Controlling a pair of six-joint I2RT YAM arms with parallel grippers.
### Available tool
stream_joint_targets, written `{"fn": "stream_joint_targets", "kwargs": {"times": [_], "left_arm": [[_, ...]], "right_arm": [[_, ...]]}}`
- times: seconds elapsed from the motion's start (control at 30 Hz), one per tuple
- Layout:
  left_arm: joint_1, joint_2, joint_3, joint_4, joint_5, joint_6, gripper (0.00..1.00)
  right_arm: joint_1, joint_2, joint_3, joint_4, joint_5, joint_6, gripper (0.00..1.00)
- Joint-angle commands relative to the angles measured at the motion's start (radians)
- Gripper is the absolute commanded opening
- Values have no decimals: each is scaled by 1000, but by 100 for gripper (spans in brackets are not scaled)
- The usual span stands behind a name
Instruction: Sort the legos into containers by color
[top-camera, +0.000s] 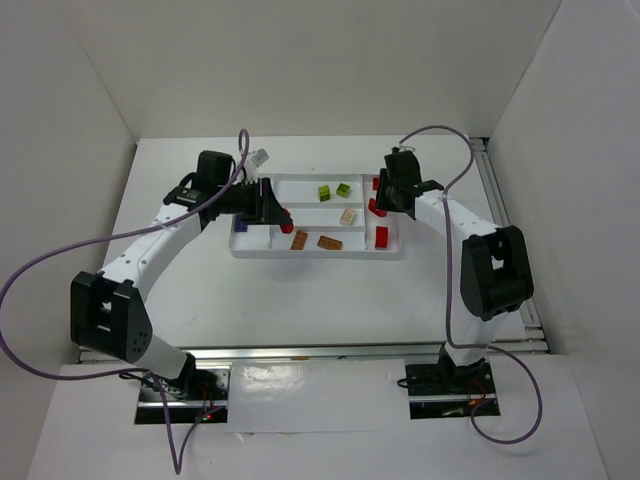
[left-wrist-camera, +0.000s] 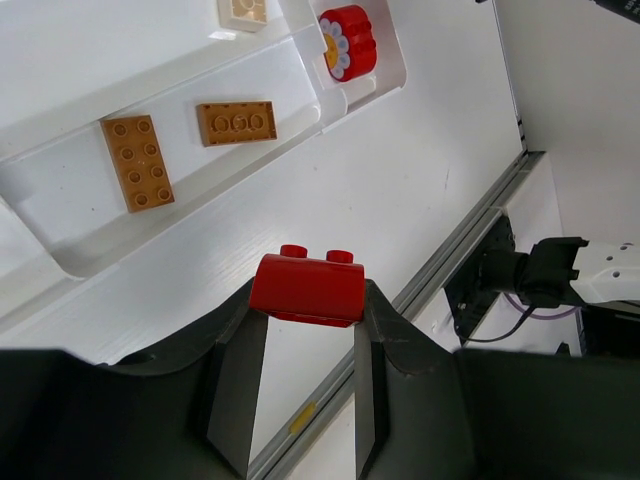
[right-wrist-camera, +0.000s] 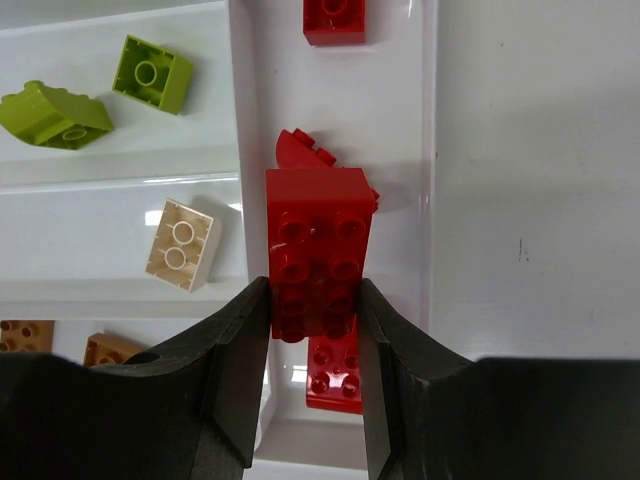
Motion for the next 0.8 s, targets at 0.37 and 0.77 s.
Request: {"fn": "stream_joint_targets", "kwargs": {"times": [0.37, 0.77], "left_arm": [[6, -78, -5, 16, 43, 8, 0], [-3, -38, 17, 16, 33, 8, 0]], "right_arm": [[-3, 54, 65, -5, 61, -28, 16], [-12, 54, 56, -5, 70, -28, 22]]}}
